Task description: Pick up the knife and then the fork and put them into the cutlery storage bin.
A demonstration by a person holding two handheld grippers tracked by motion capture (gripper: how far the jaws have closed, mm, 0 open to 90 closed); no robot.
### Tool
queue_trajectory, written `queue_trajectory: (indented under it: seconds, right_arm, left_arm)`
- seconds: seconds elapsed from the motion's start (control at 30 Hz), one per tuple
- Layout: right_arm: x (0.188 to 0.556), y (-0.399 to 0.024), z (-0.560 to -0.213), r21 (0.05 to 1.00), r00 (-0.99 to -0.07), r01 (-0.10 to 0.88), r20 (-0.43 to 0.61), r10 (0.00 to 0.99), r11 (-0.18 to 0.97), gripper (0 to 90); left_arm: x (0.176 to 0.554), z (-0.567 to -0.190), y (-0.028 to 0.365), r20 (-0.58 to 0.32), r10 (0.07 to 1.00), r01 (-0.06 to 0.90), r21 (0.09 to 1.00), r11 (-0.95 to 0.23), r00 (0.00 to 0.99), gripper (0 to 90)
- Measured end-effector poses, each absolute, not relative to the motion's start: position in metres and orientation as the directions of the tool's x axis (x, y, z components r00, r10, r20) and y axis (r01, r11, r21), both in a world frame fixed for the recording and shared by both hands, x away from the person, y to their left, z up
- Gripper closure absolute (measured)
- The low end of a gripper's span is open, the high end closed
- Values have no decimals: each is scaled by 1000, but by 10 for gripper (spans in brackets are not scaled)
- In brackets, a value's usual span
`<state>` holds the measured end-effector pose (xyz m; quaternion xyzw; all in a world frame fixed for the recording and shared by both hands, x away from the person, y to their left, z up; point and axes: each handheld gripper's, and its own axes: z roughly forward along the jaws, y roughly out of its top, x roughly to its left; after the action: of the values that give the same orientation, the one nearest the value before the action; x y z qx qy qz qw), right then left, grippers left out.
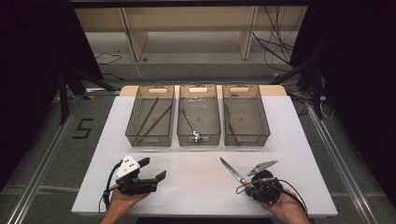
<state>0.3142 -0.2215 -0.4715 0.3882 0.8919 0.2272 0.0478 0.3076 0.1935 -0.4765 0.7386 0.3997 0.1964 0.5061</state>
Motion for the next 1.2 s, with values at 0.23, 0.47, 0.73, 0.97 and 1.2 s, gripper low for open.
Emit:
queue_trajectory:
  seconds: [0.23,0.47,0.73,0.97,1.2]
  right_arm:
    - [317,-228,-469,435,-684,676,72,726,594,900]
    - [323,-224,-448,451,-705,649,55,707,612,710]
    - [344,-215,-446,396,-703,667,55,709,631,461]
    - [355,-201,-451,334,-725,657,35,687,676,479]
    - [361,-192,-455,264,-731,660,9,683,703,573]
  left_arm:
    - [308,-477,193,-114,789,392,904,-169,603,170]
    - [308,-477,192,-116,790,394,904,-168,603,170]
    - [308,-477,193,-115,790,395,903,-169,602,170]
    - [308,-477,193,-114,790,393,904,-169,602,170]
    - [308,-477,193,-114,790,393,904,-169,602,170]
